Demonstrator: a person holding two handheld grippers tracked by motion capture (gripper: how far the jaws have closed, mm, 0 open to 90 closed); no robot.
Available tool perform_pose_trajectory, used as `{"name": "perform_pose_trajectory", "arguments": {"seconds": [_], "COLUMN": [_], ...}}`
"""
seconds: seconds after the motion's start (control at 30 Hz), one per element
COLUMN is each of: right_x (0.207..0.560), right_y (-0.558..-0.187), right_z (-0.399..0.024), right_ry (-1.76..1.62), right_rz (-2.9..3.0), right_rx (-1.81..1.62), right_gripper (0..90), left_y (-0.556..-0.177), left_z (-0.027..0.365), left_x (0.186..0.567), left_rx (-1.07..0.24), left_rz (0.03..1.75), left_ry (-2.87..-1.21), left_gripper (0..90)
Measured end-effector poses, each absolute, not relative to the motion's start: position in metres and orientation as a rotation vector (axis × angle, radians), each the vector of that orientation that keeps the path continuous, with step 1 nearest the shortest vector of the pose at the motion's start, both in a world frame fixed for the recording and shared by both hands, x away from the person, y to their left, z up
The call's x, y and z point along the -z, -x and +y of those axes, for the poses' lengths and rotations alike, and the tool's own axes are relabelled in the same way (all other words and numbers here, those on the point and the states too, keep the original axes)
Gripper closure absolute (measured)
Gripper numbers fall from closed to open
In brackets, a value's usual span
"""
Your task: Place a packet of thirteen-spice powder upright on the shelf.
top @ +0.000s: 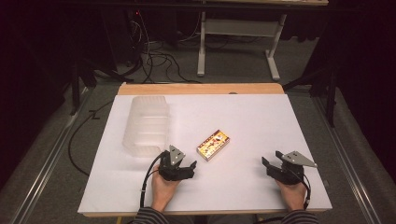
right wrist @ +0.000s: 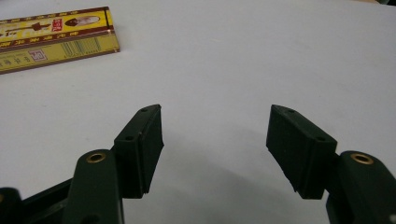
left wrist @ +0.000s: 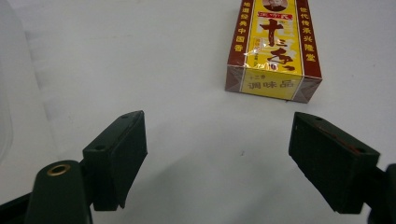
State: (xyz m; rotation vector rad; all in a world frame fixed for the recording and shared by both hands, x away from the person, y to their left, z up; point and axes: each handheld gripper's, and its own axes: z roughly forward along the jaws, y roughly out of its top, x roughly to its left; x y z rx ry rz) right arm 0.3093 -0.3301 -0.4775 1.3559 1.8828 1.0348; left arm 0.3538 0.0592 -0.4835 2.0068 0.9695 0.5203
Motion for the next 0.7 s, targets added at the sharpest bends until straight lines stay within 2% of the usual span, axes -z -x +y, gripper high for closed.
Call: {"name": "perform_pose_trajectory", "arguments": {"seconds": [0.7], "right_x": [0.4774], "right_y": [-0.3083], "right_z": [-0.3313], "right_ry": [-1.370], "right_rz": [1.858], "right_rx": [-1.053], "right_gripper": [36.4], "left_y": [-0.3529], "left_z": [0.0580], "left_x": [0.4834], "left_rx": [-0.525], "left_rz": [0.946], "left_ry": [-2.020], "left_gripper": [21.2]}}
